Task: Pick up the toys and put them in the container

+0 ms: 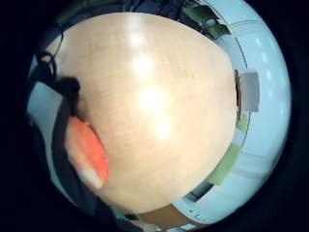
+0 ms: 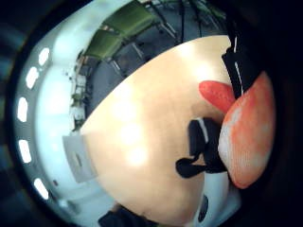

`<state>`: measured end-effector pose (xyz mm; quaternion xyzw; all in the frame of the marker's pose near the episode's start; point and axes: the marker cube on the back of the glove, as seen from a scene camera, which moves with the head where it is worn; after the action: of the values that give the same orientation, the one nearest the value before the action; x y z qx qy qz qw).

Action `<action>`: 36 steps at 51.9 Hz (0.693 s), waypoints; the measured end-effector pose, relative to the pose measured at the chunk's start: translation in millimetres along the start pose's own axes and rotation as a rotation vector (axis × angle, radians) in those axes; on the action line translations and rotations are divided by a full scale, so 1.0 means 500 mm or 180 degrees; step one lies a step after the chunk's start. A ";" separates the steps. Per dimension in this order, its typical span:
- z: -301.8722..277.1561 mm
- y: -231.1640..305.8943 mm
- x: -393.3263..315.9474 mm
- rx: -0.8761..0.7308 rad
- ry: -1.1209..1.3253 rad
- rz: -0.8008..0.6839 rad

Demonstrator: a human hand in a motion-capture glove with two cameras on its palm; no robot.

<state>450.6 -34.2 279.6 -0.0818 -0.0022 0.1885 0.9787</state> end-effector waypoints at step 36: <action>-0.293 0.114 -0.214 -0.0186 -0.0027 -0.0367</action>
<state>335.4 -44.7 128.8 -0.1093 -0.0166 0.1320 0.9851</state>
